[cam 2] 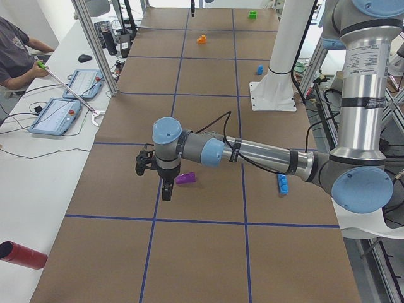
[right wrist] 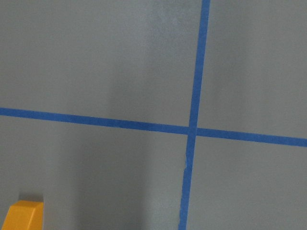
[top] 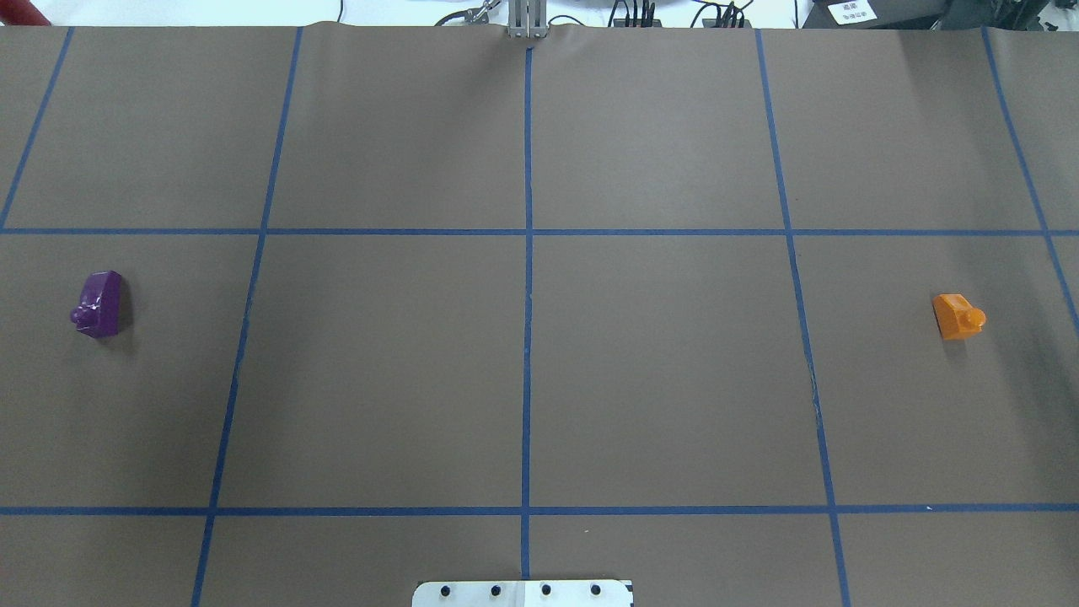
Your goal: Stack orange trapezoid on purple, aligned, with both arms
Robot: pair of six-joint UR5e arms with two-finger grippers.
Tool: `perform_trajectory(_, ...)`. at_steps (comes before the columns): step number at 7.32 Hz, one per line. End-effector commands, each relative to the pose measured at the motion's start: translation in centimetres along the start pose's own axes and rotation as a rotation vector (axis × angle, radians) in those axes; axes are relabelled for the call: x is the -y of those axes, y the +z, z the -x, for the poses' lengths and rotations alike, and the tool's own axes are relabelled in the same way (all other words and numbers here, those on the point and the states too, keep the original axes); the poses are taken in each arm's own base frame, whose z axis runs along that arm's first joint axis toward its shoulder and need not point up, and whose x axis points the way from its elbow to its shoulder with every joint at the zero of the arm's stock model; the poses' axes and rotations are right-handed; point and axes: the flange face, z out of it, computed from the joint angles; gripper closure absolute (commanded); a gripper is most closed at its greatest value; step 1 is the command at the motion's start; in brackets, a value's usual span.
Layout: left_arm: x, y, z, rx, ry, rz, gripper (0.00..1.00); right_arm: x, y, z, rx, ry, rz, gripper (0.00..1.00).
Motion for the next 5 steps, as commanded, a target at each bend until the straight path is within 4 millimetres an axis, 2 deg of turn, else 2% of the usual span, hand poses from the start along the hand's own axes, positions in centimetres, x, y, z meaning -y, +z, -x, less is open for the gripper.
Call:
perform_trajectory(1,-0.1,0.2,-0.1,-0.001,0.012,0.003,0.00,0.0,0.0,0.0,0.000,0.001,0.000,0.00)
perform_trajectory(2,-0.2,0.6,0.0,-0.002,0.011,0.011,0.00,-0.1,0.1,0.0,0.001,0.002,0.002,0.00)
perform_trajectory(3,-0.5,1.5,-1.2,-0.029,0.029,0.035,0.00,-0.1,0.0,0.0,0.002,-0.003,-0.001,0.00)
perform_trajectory(4,-0.6,3.2,-3.8,-0.042,0.083,0.062,0.00,0.0,0.0,0.1,0.003,-0.008,-0.008,0.00)
perform_trajectory(5,-0.8,3.5,-5.0,-0.056,0.079,0.061,0.00,0.1,-0.1,0.3,0.006,-0.011,-0.009,0.00)
